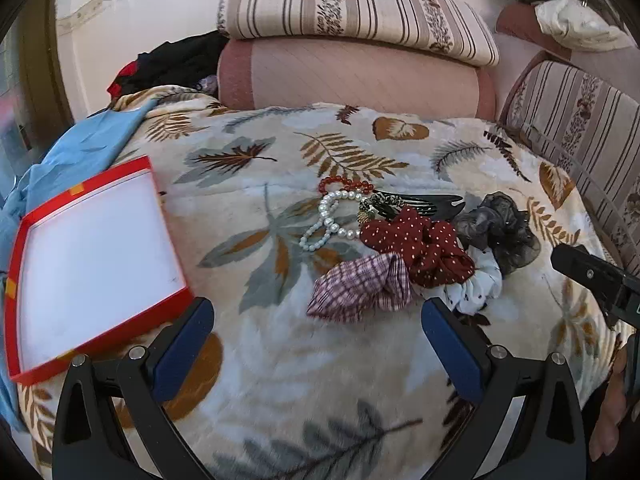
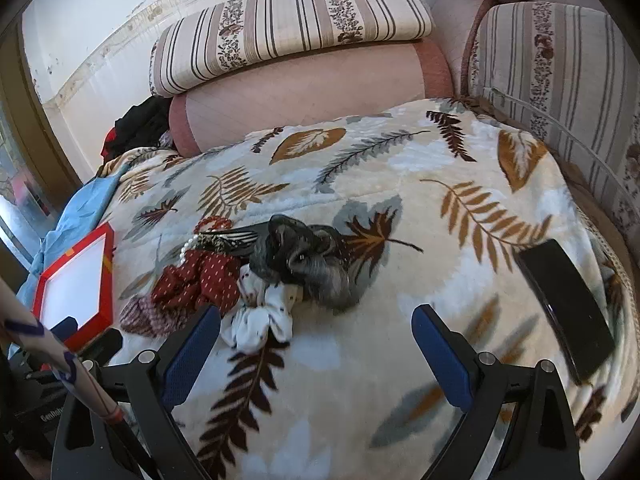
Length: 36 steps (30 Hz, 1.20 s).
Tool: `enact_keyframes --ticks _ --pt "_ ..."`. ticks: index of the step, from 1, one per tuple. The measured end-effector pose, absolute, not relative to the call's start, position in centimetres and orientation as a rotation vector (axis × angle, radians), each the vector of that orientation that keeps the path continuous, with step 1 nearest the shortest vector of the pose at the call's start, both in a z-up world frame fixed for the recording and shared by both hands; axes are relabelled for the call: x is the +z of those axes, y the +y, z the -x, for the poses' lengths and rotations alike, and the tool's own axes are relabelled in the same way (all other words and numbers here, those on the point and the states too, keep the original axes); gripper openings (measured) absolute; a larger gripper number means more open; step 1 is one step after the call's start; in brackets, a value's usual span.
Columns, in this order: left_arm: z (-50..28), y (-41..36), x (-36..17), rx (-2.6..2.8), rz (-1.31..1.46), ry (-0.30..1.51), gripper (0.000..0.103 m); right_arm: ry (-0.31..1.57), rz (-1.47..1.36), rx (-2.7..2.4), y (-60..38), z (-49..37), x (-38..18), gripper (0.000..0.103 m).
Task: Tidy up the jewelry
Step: 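Grasp the red-white plaid scrunchie with the left tool while the right tool grasps the black sheer scrunchie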
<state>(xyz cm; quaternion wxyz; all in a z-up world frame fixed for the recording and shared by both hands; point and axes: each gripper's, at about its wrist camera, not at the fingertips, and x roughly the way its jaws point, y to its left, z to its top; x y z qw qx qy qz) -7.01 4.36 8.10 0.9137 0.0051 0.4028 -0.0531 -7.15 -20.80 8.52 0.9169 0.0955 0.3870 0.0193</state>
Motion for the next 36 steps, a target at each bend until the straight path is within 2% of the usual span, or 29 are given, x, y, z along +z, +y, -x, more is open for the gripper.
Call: enact_keyframes --ticks 12,15,18,20,21,22,25,26,32,36 --pt "3.3 3.0 4.8 -0.112 -0.028 0.871 0.103 0.832 -0.182 0.039 -20.5 1.9 6.1 0.099" --pt "2.6 3.2 4.2 -0.109 -0.019 0.877 0.103 0.844 -0.177 0.044 -20.3 1.3 5.3 0.096" --pt "2.2 3.3 3.8 -0.11 -0.012 0.878 0.103 0.855 -0.18 0.053 -20.2 0.7 4.5 0.08" --pt "2.1 3.4 3.5 -0.109 -0.008 0.877 0.103 0.869 -0.183 0.057 -20.1 0.4 4.0 0.058" --pt "2.1 3.4 3.4 -0.108 -0.007 0.876 0.103 0.875 -0.188 0.058 -20.2 0.4 3.8 0.051" --pt "2.0 3.5 3.3 -0.103 -0.005 0.874 0.099 0.881 -0.2 0.068 -20.3 0.3 3.5 0.042" --pt "1.8 3.9 3.0 -0.103 0.022 0.887 0.07 0.874 -0.2 0.07 -20.3 0.3 3.3 0.031" --pt "1.7 4.1 3.0 -0.104 0.033 0.892 0.06 0.87 -0.199 0.074 -20.2 0.4 3.4 0.03" --pt "2.1 4.6 3.2 -0.124 0.07 0.895 0.034 0.841 -0.206 0.077 -20.3 1.0 4.3 0.026" --pt "2.8 5.0 4.2 -0.122 0.077 0.88 0.033 0.822 -0.221 0.076 -20.5 1.8 5.3 0.026"
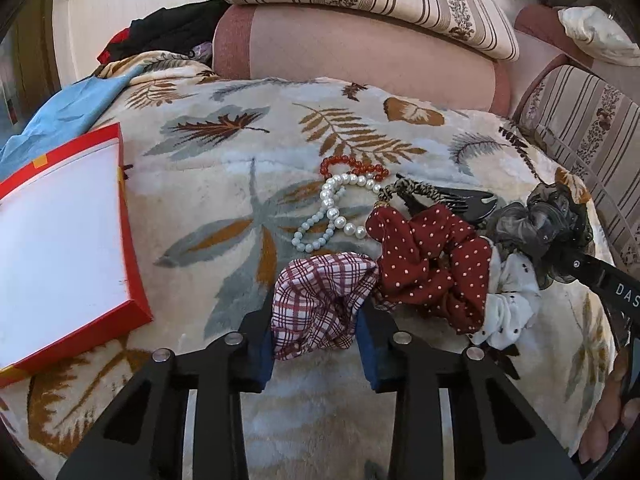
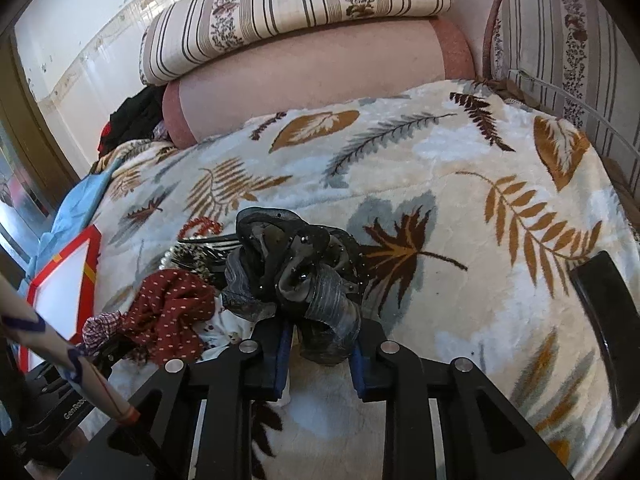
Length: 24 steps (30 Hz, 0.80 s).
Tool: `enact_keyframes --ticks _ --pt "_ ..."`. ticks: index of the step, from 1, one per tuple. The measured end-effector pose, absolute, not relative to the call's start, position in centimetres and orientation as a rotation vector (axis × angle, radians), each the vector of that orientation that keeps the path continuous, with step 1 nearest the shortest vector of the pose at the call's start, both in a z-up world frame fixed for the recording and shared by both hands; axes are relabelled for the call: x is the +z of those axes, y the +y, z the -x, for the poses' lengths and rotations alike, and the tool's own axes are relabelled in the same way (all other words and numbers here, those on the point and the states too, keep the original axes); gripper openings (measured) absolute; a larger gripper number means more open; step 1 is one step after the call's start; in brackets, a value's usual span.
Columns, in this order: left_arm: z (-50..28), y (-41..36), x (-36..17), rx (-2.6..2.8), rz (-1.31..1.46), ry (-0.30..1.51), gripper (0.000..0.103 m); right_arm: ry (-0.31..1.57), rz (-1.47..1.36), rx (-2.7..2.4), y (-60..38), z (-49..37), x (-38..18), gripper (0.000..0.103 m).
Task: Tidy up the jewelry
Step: 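Grasp the red-white plaid scrunchie with the left tool while the right tool grasps the black sheer scrunchie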
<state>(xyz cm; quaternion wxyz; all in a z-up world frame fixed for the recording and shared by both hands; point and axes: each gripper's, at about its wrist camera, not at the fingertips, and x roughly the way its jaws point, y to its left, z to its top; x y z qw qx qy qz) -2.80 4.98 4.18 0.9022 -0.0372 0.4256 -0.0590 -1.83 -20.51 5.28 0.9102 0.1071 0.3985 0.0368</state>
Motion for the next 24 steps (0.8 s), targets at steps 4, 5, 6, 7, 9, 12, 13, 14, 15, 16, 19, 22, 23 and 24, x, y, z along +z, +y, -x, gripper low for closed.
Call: enact_keyframes --ticks 4,5,6,7,9,12,13,14,15,16,19,22,23,24 --pt "4.0 5.2 5.6 -0.115 0.076 0.853 0.033 0.789 -0.234 0.073 -20.7 3.3 6.6 0.026" --pt "4.4 5.3 6.0 -0.114 0.075 0.843 0.033 0.784 -0.236 0.074 -20.7 3.6 6.9 0.026" --pt "4.7 5.4 6.3 -0.113 0.074 0.839 0.033 0.779 -0.237 0.076 -20.7 3.9 7.2 0.026" --pt "5.0 5.4 6.7 -0.109 0.071 0.831 0.033 0.772 -0.238 0.077 -20.7 4.3 7.5 0.026" --pt "5.6 5.6 7.4 -0.107 0.069 0.818 0.033 0.762 -0.237 0.08 -20.6 5.0 8.1 0.026" --pt "6.7 5.7 8.5 -0.104 0.063 0.793 0.033 0.749 -0.238 0.088 -20.5 6.0 8.9 0.026" --pt "7.1 5.7 8.9 -0.104 0.059 0.784 0.033 0.747 -0.237 0.091 -20.5 6.3 9.1 0.026" --pt "7.3 5.8 9.1 -0.103 0.058 0.779 0.033 0.742 -0.235 0.093 -20.4 6.6 9.3 0.026" --pt "7.7 5.8 9.5 -0.103 0.058 0.77 0.033 0.737 -0.233 0.096 -20.3 6.9 9.6 0.026" --pt "8.0 5.8 9.8 -0.104 0.058 0.764 0.033 0.731 -0.232 0.098 -20.2 7.3 9.9 0.026" --pt "9.0 5.8 10.9 -0.103 0.053 0.742 0.033 0.717 -0.231 0.11 -20.0 8.2 10.8 0.026" --pt "9.9 5.9 11.7 -0.099 0.05 0.725 0.033 0.699 -0.224 0.122 -19.6 9.1 11.7 0.026" --pt "10.2 6.1 12.0 -0.097 0.049 0.718 0.033 0.695 -0.223 0.126 -19.5 9.4 11.9 0.026" --pt "10.6 6.2 12.3 -0.094 0.051 0.712 0.033 0.691 -0.222 0.132 -19.4 9.7 12.2 0.026"
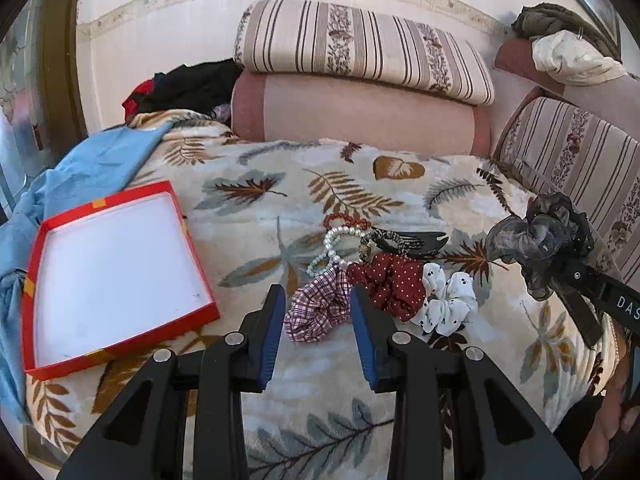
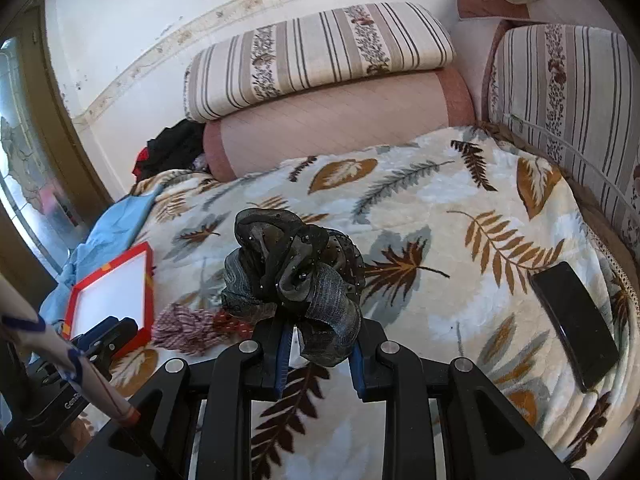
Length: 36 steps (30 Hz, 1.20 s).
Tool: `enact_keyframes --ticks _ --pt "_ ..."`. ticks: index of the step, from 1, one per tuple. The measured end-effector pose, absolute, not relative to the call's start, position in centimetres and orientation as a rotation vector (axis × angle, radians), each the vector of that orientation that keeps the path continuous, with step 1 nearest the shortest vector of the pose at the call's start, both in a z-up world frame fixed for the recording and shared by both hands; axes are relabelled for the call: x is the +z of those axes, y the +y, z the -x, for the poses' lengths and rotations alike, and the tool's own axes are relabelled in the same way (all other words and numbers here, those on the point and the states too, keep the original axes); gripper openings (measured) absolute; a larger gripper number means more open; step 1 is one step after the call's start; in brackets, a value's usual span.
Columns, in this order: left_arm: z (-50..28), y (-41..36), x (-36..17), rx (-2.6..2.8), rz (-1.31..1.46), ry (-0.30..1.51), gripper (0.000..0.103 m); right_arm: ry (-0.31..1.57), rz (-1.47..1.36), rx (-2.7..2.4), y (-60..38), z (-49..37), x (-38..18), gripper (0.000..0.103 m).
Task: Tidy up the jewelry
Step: 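Grasp the red-white plaid scrunchie with the left tool while the right tool grasps the black sheer scrunchie, then carry both held scrunchies over the red-framed white tray with both tools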
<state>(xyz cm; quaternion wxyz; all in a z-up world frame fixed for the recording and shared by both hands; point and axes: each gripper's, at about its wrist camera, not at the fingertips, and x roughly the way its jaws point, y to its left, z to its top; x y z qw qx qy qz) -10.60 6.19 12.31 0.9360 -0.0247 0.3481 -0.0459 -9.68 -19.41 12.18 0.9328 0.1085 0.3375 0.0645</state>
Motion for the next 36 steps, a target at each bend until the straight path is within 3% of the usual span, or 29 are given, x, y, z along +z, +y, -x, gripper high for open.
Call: enact_keyframes --ticks 13,24,25,28,36 --pt "14.9 10.1 15.8 -0.015 0.082 0.645 0.033 0.664 -0.19 0.255 -15.4 13.4 14.8 0.026" --pt "14.3 13.6 15.0 -0.04 0.13 0.651 0.033 0.727 -0.206 0.332 -11.9 11.8 14.1 0.026" --pt "14.0 13.4 14.6 -0.058 0.124 0.663 0.034 0.727 -0.205 0.327 -11.8 11.7 14.1 0.026" --pt "12.5 12.2 12.7 -0.15 0.111 0.718 0.071 0.738 -0.208 0.313 -12.1 11.3 13.6 0.026" --pt "5.7 7.4 6.6 -0.165 -0.021 0.827 0.073 0.774 -0.211 0.282 -13.1 10.2 12.2 0.026"
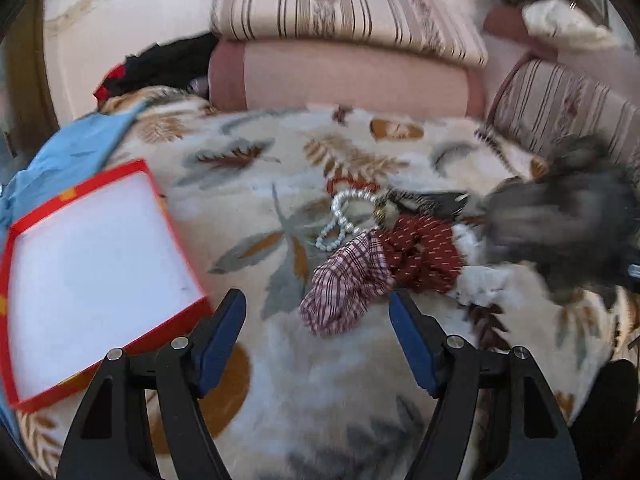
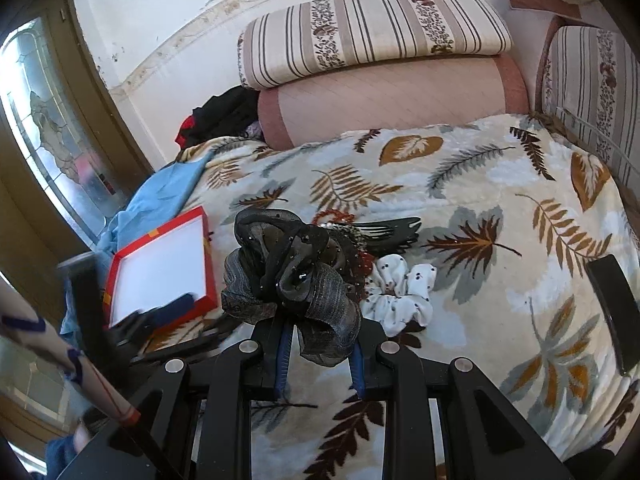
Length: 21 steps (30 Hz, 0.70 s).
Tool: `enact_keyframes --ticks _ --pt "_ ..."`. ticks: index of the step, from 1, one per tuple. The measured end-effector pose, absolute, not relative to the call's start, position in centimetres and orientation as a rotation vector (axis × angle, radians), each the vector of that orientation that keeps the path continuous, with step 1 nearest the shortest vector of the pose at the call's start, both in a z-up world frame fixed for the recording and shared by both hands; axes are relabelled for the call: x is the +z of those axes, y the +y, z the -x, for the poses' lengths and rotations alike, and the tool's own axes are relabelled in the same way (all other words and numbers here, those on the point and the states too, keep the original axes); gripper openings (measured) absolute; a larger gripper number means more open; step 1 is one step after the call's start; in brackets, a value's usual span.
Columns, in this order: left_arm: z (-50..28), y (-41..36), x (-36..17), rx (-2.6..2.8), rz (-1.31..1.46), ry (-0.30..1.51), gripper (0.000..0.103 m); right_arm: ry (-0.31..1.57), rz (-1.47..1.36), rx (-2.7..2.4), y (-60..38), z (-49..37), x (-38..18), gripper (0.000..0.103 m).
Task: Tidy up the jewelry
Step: 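Carry both held scrunchies over the red-framed white tray with both tools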
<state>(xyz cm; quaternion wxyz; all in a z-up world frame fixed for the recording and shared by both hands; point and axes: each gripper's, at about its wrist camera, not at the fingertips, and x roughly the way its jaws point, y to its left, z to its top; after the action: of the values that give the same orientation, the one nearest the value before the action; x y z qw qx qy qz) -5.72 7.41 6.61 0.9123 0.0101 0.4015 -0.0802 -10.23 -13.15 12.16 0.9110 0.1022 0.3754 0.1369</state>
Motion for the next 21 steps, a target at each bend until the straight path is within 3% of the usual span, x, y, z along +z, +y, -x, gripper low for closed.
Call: enact_keyframes --ticks 1,4,5,21 --pt "4.8 7.0 5.7 -0.16 -0.03 0.847 0.07 0.776 -0.209 0.277 -13.3 10.1 12.1 0.026" --pt "3.2 6.7 4.1 -0.155 -0.026 0.893 0.022 0.778 -0.21 0.263 -13.8 9.9 12.1 0.026" --pt "3.2 6.9 3.9 -0.164 -0.006 0.897 0.018 0.778 -0.21 0.258 -13.9 9.7 12.1 0.026" --pt "4.7 11.7 10.3 -0.154 0.109 0.729 0.015 0.762 -0.175 0.277 -10.7 8.2 13.8 0.026"
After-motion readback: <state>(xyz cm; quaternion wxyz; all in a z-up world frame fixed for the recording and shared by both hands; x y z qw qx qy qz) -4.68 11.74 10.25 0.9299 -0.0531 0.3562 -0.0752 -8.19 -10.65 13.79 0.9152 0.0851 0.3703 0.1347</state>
